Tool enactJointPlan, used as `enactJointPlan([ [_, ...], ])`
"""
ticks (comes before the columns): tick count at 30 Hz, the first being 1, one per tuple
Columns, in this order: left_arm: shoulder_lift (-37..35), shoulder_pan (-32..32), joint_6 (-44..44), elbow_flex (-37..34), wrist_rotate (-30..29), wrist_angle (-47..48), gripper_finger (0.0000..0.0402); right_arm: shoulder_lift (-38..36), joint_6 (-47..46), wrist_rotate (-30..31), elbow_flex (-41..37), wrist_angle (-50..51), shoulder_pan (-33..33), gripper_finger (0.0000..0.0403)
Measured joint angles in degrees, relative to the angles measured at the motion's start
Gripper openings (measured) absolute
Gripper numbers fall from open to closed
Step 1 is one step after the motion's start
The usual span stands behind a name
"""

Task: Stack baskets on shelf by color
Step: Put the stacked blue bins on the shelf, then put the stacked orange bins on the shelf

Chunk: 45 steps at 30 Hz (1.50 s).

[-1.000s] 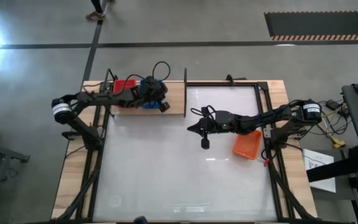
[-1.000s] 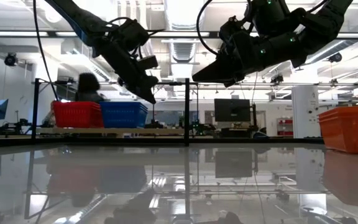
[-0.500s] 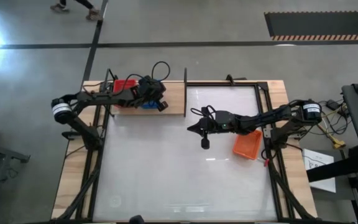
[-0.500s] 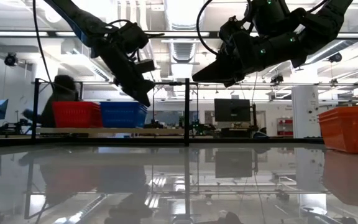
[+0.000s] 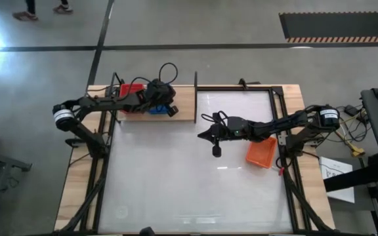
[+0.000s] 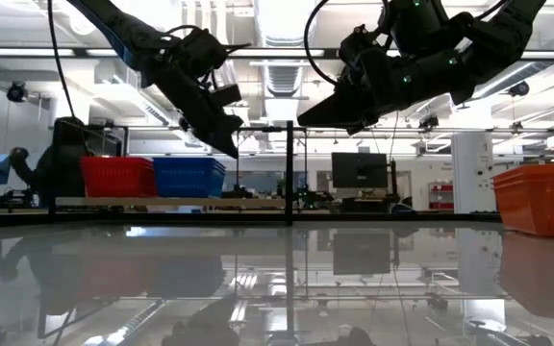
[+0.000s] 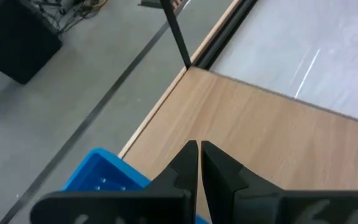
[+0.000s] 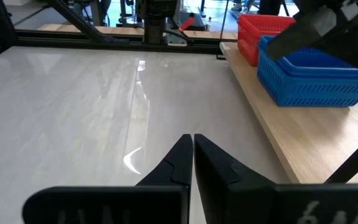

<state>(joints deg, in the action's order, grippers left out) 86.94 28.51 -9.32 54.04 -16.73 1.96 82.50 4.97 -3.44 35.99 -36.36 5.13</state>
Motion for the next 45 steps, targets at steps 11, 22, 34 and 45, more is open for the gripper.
enactJointPlan([
  [11,-1.0,0.5,1.6,-4.3,-0.3,-3.5,0.0003,0.0,-0.5,0.0,0.0,0.0,0.0,0.0009],
  [22,-5.3,0.5,1.6,-5.8,-0.3,-4.1,0.0003,-0.3,-0.5,0.0,0.0,0.1,0.0,0.0009],
  [34,-25.6,-4.0,5.0,-20.7,8.4,-16.7,0.0003,-9.8,-0.5,1.4,0.0,9.3,-3.6,0.0015],
  [45,-36.5,-12.7,6.1,-36.4,19.5,-34.4,0.0003,-19.7,-19.3,20.3,8.9,53.7,-18.6,0.0116],
])
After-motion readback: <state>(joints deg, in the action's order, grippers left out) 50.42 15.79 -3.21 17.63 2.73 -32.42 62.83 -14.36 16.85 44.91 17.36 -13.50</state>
